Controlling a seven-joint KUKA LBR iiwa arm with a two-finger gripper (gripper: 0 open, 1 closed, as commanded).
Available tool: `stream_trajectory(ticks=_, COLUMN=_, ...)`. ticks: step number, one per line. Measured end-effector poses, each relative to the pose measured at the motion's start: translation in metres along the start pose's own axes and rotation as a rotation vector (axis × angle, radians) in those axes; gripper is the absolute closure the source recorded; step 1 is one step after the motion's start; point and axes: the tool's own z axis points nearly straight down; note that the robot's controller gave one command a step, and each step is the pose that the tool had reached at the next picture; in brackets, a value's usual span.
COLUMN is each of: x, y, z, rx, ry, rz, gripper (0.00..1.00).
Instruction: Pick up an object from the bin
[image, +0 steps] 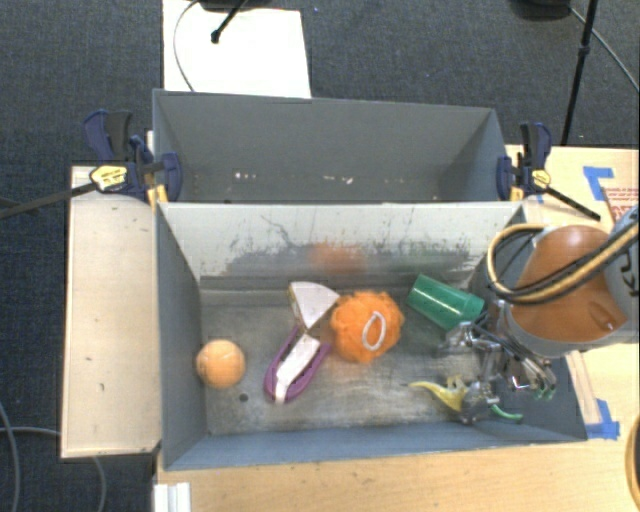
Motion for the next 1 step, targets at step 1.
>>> stream_trajectory(ticks=1, x=-0.0101, y=-0.0218, z=0.0049, rx=-0.001, ry=-0.007, rz=-0.022, gripper=1.00)
